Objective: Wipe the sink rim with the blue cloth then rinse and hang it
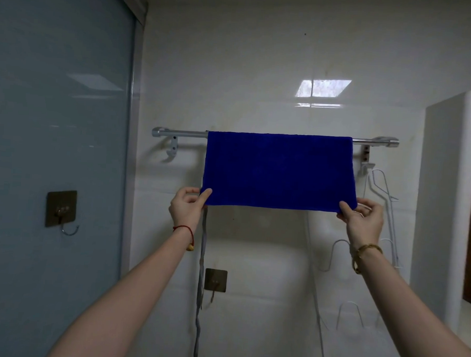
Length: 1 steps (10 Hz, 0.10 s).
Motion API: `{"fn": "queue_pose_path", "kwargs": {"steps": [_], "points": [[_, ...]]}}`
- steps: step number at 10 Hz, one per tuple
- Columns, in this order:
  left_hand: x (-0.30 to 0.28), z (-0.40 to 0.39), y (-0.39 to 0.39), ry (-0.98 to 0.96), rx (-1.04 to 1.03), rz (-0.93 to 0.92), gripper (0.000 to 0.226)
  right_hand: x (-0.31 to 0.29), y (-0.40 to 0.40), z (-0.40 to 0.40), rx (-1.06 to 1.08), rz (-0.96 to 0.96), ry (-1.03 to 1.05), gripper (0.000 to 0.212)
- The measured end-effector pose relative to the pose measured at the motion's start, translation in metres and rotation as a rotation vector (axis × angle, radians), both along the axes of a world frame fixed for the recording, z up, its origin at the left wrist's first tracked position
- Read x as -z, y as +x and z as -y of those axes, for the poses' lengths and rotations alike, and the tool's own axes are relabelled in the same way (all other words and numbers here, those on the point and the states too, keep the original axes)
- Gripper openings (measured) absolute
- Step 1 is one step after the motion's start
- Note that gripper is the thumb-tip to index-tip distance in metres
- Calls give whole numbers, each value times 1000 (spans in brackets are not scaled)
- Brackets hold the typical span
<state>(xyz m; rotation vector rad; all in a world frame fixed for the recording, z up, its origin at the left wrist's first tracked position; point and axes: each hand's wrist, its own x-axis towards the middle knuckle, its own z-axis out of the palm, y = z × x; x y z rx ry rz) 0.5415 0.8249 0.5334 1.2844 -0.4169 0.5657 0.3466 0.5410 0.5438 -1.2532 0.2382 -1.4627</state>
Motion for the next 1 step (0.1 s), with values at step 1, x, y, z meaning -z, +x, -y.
{"fn": "queue_pose_path", "kwargs": {"steps": [1], "points": [[3,-6,-2,64,0,27,31,4,-3,1,53,-44,-21,29]]}}
